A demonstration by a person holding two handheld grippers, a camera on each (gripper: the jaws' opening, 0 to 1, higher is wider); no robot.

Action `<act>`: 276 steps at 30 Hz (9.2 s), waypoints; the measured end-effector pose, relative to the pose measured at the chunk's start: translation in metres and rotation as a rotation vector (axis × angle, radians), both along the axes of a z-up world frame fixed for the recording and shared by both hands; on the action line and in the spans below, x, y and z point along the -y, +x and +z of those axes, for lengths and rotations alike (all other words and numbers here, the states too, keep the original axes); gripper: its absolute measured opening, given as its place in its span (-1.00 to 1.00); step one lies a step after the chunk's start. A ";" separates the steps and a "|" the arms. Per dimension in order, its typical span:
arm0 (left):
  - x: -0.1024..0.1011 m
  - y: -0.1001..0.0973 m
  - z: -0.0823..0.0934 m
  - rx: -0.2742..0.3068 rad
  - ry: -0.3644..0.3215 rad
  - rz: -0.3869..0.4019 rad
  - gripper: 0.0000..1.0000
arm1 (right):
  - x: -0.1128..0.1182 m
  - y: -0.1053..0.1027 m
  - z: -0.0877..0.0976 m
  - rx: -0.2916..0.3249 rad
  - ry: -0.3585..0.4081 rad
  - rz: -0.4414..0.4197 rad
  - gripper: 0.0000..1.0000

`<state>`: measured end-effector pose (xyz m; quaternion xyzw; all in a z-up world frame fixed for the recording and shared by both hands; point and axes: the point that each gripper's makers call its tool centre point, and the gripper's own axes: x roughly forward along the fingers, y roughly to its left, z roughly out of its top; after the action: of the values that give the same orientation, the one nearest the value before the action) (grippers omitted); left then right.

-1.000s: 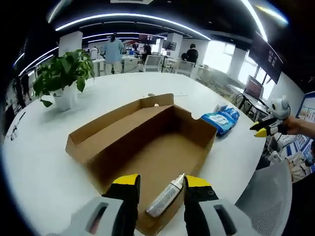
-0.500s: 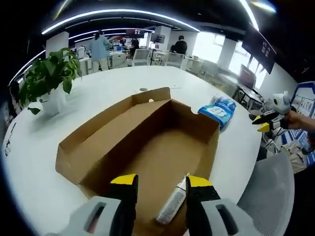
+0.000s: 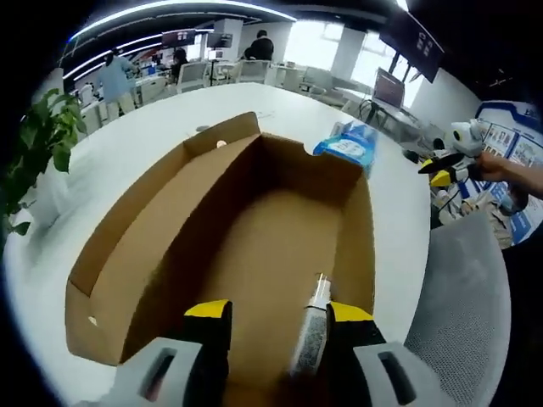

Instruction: Operate the shoe box by opening the lid, removing the specified soft item, and placing it in the target area until the item is outside and the box remains undamaged.

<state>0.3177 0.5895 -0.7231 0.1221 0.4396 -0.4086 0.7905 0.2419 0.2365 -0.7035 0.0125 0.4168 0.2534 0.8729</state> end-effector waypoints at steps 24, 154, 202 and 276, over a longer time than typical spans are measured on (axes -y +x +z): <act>0.013 -0.018 -0.038 -0.095 0.080 -0.215 -0.02 | 0.004 -0.006 -0.001 -0.016 -0.021 -0.027 -0.33; 0.187 -0.126 0.089 0.039 -0.332 -0.686 -0.58 | -0.167 -0.052 0.075 0.119 0.197 0.719 -0.62; 0.129 -0.075 0.078 0.100 -0.408 -0.093 -0.42 | -0.086 -0.025 0.062 0.068 0.019 0.672 -0.62; 0.008 -0.073 0.088 0.183 -0.290 0.435 -0.34 | 0.043 0.247 -0.010 -0.053 -0.744 1.073 -0.62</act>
<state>0.2447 0.5815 -0.6351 -0.0533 0.3193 -0.2752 0.9052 0.4891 0.1938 -0.7139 -0.4941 0.4464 0.4924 0.5605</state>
